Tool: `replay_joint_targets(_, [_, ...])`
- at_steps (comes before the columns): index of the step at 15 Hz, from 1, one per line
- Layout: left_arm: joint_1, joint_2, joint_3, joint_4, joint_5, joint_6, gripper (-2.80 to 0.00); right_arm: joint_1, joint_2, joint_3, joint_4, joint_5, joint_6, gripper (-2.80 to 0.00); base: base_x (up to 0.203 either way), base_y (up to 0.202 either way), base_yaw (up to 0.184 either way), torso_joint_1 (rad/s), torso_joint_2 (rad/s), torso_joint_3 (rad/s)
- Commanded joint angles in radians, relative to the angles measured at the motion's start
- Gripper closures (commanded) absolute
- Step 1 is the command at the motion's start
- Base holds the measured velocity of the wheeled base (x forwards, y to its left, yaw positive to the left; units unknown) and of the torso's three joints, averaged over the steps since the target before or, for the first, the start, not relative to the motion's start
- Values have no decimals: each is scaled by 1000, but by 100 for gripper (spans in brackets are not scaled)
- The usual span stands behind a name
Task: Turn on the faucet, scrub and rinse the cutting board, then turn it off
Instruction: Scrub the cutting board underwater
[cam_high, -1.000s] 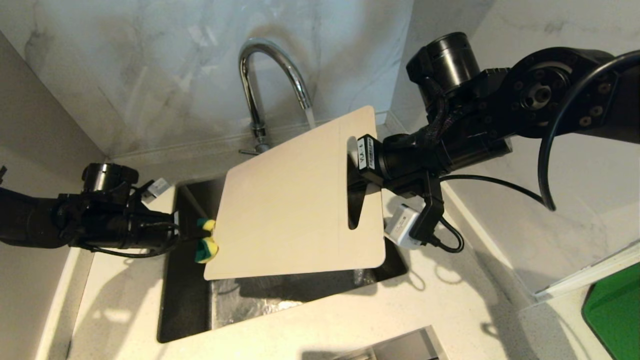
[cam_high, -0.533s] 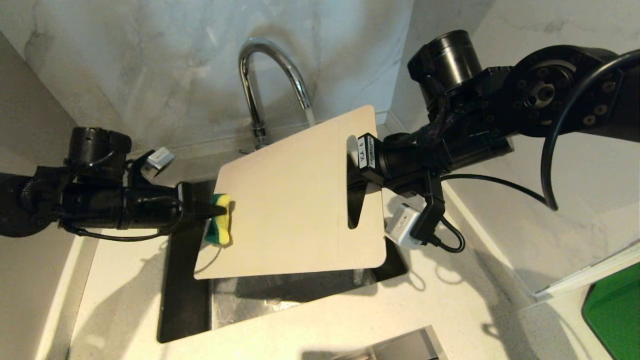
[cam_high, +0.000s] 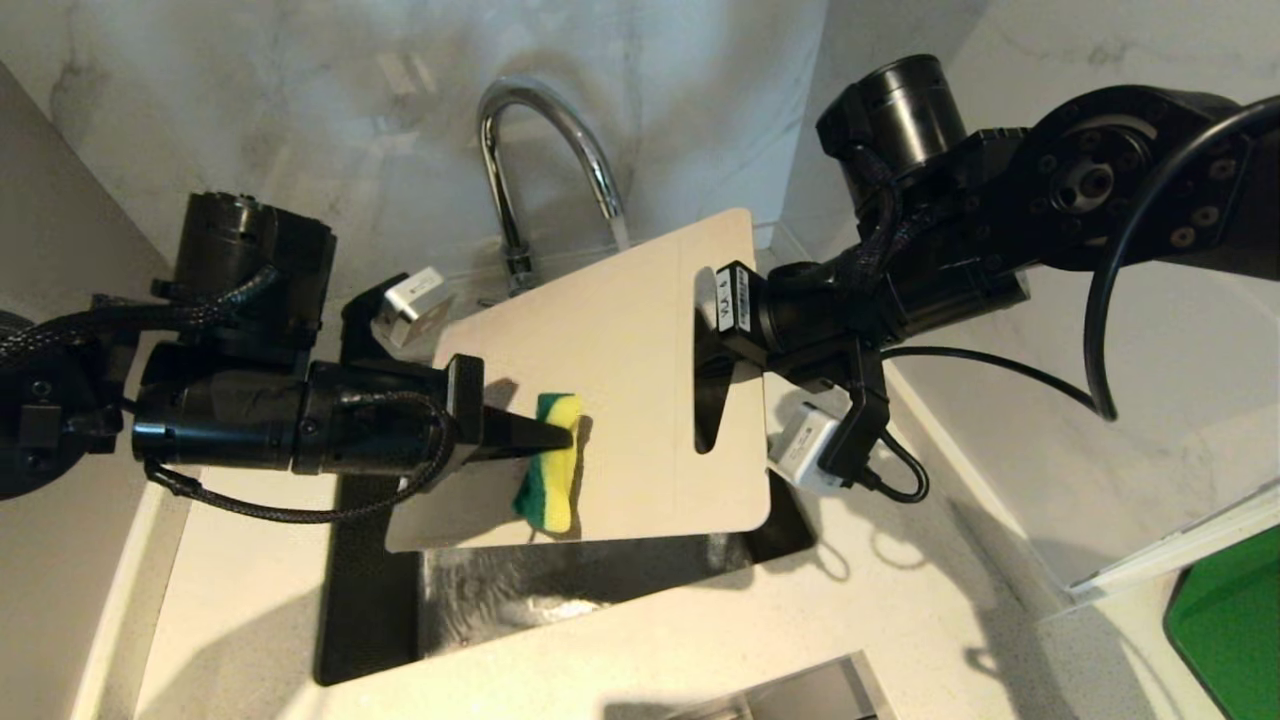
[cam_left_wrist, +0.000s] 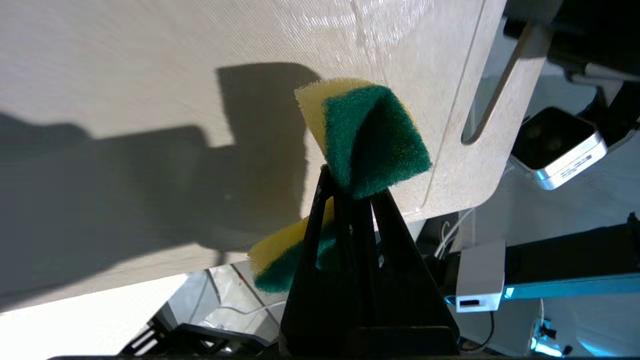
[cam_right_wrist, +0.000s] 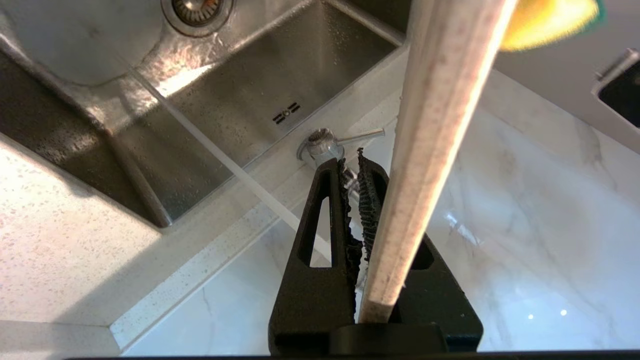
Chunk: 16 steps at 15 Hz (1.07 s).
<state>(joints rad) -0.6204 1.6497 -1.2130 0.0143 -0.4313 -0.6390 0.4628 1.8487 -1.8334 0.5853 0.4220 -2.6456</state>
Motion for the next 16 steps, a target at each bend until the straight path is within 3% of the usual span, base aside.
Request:
replay_joint_targets(1, [-15,37,0,0,-1,-10,0,0,1,-2,4,3,-16,0,0,0,0,0,0,0])
replay_joint_targets(9, [93,48,81,-12,4,2,0,-1,-2,3,4,3,-16,0,0,0,0,0,0,0])
replay_joint_targets(12, [140,49,186,-143,1,7,0,0,-2,3,4,3,-16,0,0,0,0,0,0,0])
replay_joint_targets(16, [250,68,271,-192,-28,59,0,-1,-13,5,4,3,-16,0,0,0,0,0,0,0])
